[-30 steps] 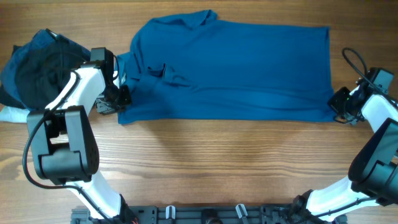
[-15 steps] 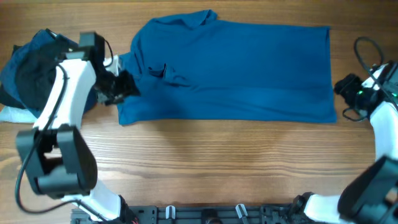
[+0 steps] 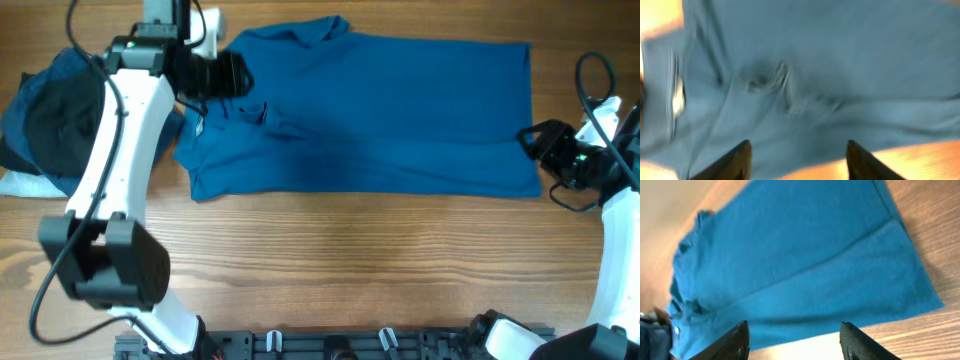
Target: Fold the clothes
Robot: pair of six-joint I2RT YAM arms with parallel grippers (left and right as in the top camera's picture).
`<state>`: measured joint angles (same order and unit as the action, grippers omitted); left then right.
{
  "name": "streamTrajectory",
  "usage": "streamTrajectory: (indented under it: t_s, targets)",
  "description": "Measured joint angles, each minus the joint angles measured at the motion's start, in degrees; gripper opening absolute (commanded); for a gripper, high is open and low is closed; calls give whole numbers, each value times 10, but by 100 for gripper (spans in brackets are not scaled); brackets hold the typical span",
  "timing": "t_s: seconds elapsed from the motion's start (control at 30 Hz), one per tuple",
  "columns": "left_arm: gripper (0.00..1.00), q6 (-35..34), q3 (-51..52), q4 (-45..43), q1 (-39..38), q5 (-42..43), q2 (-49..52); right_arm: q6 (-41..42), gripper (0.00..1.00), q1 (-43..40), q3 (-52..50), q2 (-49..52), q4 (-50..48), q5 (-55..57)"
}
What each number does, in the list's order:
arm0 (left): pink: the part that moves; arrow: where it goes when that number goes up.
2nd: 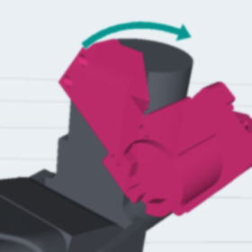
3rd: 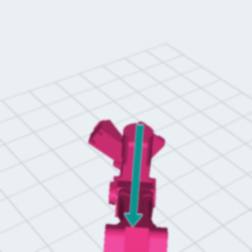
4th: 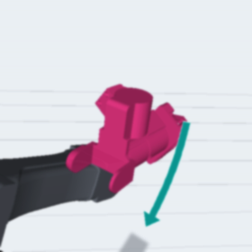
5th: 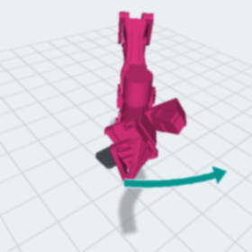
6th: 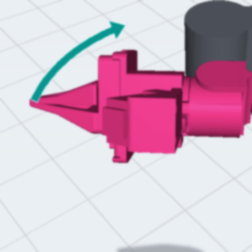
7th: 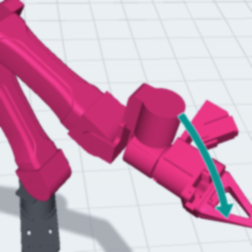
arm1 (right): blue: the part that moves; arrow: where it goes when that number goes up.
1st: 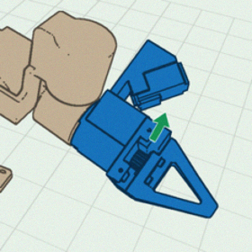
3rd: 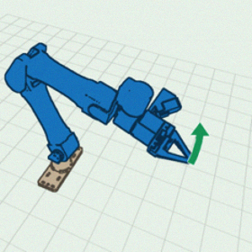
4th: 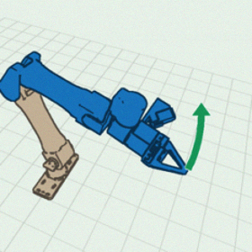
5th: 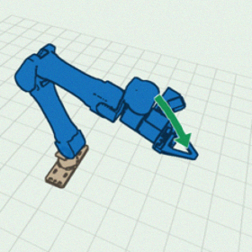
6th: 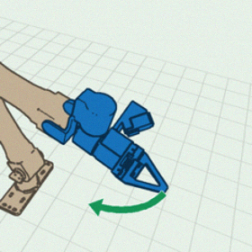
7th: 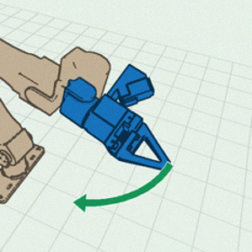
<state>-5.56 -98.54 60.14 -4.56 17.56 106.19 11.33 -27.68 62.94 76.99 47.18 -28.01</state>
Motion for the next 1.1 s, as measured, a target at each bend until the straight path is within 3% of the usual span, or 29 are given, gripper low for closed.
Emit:
streamTrajectory:
  t_s: [0.1, 0.27, 0.47, 0.63, 0.77, 0.83, 1.03, 1.07, 1.1]
  targets:
    - [88, 5, 2, 74, 0, -24, 25, 10, 65, 5, -2, 30, 3, 15]
    - [86, 2, 28, 139, 0, -53, 37, 34, 66, 5, -18, 165, 0, 32]
    - [86, -22, 144, 97, 9, -62, 39, 63, 56, 5, -18, 290, -55, 40]
    - [88, -34, 185, 72, 51, -72, 40, 81, 20, 5, -18, 293, -70, 69]
    - [84, -38, 217, 29, 77, -75, 40, 87, 13, 5, -18, 296, -71, 90]
    - [74, -45, 252, -2, 80, -77, 40, 88, 13, 5, -18, 296, -71, 93]
    - [11, -74, 313, -88, 80, -92, 36, 87, 13, 5, -18, 296, -70, 95]
    - [4, -79, 321, -97, 81, -97, 31, 87, 12, 5, -18, 296, -70, 95]
    - [4, -86, 331, -107, 83, -103, 25, 87, 12, 5, -18, 296, -69, 96]
